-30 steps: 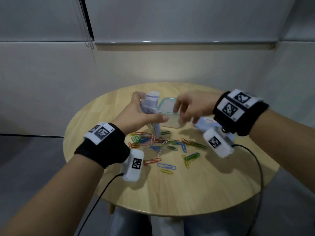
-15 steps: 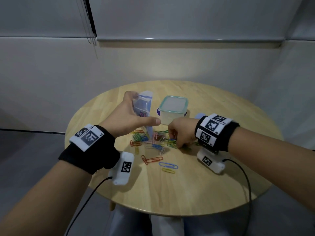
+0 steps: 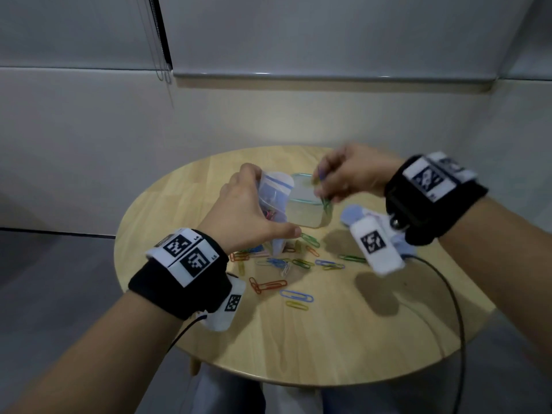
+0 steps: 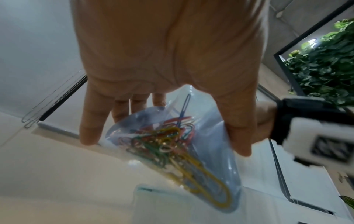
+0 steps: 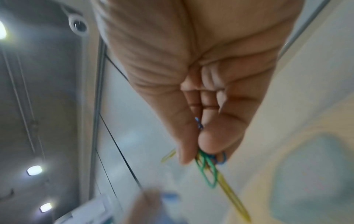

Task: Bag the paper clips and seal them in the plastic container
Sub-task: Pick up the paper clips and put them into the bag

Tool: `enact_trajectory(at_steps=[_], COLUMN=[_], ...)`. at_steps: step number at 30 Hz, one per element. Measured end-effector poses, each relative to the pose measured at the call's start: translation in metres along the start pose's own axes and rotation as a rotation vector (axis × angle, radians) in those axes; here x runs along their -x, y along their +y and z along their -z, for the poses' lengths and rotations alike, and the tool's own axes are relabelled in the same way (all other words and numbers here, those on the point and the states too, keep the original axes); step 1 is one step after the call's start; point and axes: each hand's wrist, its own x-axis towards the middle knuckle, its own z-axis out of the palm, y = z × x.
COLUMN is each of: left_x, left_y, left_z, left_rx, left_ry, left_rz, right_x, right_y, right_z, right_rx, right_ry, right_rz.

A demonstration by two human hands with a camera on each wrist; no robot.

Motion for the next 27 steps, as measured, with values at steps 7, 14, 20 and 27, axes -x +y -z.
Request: enact_trajectory(at_steps=[7, 14, 20, 27], left_x=[-0.001, -0.002, -0.002, 0.0], left_y=[0.022, 0.027, 0.017, -0.006], left_z=[-0.009, -0.006, 0.001, 0.022], left_rx=[-0.052, 0.012, -0.004, 0.041], left_ry=[0.023, 0.035, 0.048, 0.07], left_rz=[0.0, 0.023, 0.05, 0.094], right_x=[0.007, 0.016, 0.015, 0.006], right_y=[-0.057, -0.062, -0.043, 0.049], right_z=[0.006, -0.006, 0.009, -0.023], right_rx=[-0.086, 0.053, 0.208, 0.741], right_ry=[0.105, 0.012, 0.185, -0.167], right_rz=[0.133, 0.121, 0.132, -0.31])
